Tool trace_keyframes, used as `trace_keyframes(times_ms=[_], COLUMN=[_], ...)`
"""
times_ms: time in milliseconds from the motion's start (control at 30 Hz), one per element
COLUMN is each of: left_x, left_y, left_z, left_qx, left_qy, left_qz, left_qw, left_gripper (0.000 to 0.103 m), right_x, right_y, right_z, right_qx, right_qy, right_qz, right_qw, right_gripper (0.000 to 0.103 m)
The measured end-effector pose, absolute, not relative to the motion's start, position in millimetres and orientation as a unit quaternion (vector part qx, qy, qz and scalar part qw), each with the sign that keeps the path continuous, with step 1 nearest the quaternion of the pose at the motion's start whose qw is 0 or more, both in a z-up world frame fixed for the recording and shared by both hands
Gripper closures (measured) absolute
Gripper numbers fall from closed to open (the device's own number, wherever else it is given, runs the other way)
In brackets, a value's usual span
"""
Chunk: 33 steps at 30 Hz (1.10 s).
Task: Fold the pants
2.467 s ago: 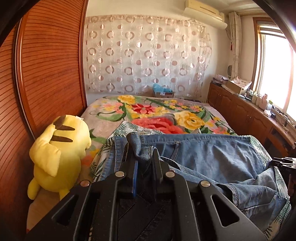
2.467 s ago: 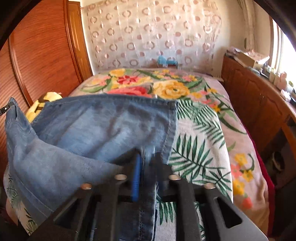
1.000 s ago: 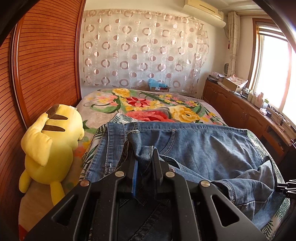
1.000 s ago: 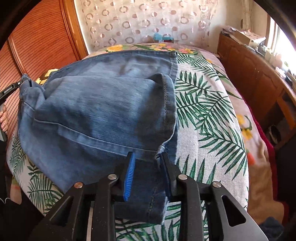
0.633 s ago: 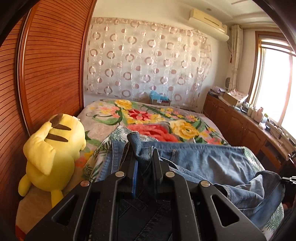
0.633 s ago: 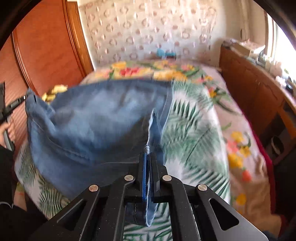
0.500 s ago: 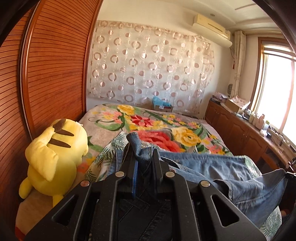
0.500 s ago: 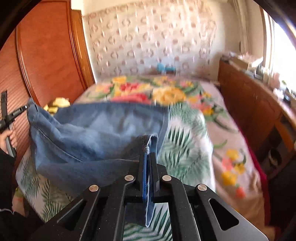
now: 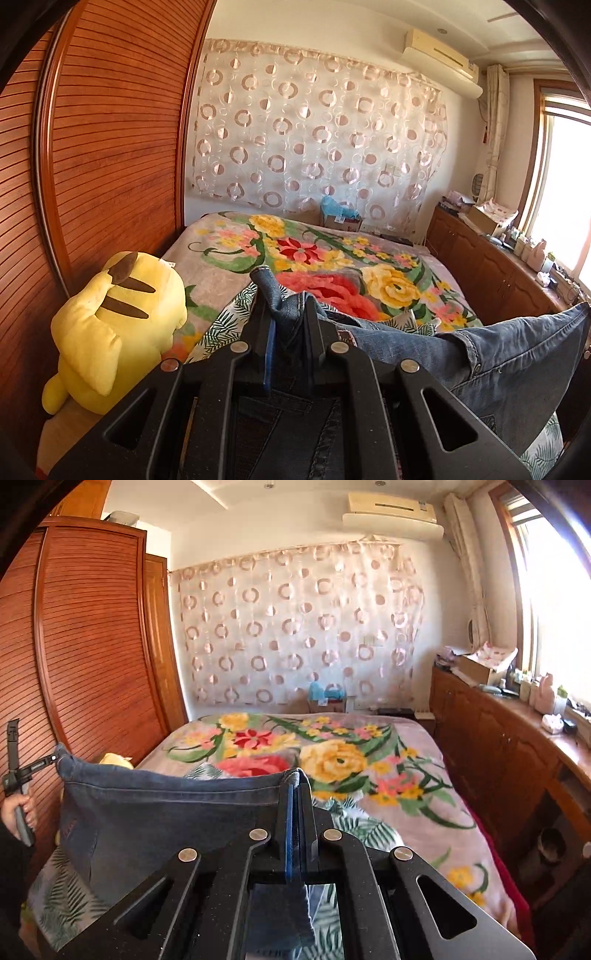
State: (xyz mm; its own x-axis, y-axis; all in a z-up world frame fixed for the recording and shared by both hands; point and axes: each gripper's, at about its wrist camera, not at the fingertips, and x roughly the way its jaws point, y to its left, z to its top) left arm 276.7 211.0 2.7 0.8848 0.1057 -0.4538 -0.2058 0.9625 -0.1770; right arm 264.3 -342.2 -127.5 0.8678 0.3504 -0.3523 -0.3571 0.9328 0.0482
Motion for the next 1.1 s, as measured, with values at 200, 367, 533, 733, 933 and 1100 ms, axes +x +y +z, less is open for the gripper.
trace_keyframes(times_ms=[200, 367, 533, 733, 933, 1100], left_x=[307.1, 322.9, 333.7, 337.1, 326.9, 317.3], left_y=[218.7, 223.1, 223.6, 226.3, 226.6, 214.2], left_z=[-15.3, -28.6, -41.4, -48.9, -50.6, -56.1], left_qx=[-0.108, -0.103, -0.096, -0.098, -0.089, -0.079], left_qy=[0.255, 0.274, 0.293, 0.313, 0.330, 0.344], left_qz=[0.082, 0.087, 0.088, 0.087, 0.081, 0.064], left_qw=[0.957, 0.952, 0.947, 0.941, 0.936, 0.933], left_gripper=[0.090, 0.090, 0.090, 0.078, 0.055, 0.054], right_x=[301.1, 327.2, 348.0, 367.8, 383.8, 387.2], right_y=[-312.9, -298.1, -290.1, -284.1, -278.3, -277.2], right_z=[-153.0, -147.0, -139.0, -131.8, -130.3, -126.9], right_qx=[-0.028, -0.035, -0.037, -0.043, -0.054, -0.060], right_qy=[0.207, 0.227, 0.247, 0.270, 0.286, 0.297], right_qz=[0.169, 0.163, 0.160, 0.155, 0.151, 0.150], right_qw=[0.963, 0.960, 0.955, 0.949, 0.945, 0.941], right_gripper=[0.101, 0.101, 0.101, 0.101, 0.101, 0.101])
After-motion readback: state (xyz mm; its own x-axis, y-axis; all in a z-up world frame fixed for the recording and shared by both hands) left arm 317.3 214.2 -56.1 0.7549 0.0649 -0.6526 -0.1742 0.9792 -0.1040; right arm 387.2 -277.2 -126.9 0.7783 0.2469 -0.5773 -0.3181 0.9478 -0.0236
